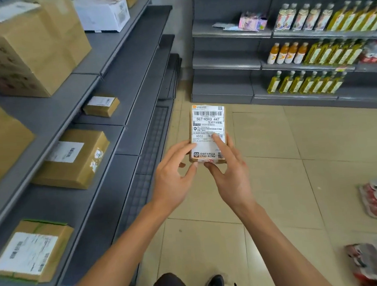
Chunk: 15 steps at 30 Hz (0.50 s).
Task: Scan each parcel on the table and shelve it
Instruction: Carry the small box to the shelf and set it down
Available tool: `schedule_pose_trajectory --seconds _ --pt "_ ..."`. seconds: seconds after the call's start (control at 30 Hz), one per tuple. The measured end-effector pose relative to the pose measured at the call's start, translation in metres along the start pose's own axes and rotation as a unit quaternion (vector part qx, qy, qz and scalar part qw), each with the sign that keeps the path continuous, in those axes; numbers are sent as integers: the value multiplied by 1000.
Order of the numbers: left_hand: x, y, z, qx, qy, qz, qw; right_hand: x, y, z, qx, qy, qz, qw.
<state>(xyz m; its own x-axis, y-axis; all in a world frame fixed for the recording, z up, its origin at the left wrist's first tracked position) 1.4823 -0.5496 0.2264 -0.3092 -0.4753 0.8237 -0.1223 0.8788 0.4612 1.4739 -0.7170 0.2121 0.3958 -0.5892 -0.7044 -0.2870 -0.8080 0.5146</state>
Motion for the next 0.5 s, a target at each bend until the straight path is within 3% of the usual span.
schedule_pose_trajectory --seconds 0.5 --pt "-67 -63 -205 5 4 36 999 104 -33 -188 -7 14 38 999"
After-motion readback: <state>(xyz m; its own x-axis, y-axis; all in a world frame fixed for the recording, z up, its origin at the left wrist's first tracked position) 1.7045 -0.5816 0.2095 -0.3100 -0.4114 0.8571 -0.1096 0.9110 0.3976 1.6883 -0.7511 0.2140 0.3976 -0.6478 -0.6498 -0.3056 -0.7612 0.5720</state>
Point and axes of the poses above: each hand's wrist, its own z-axis away from the middle knuckle, its own y-axis out of the back of the hand, x = y × z, the point moved 9 cm from there along -z, towards the middle knuckle, and after that the axes turned 9 degrees about y, right-handed, at the moved point
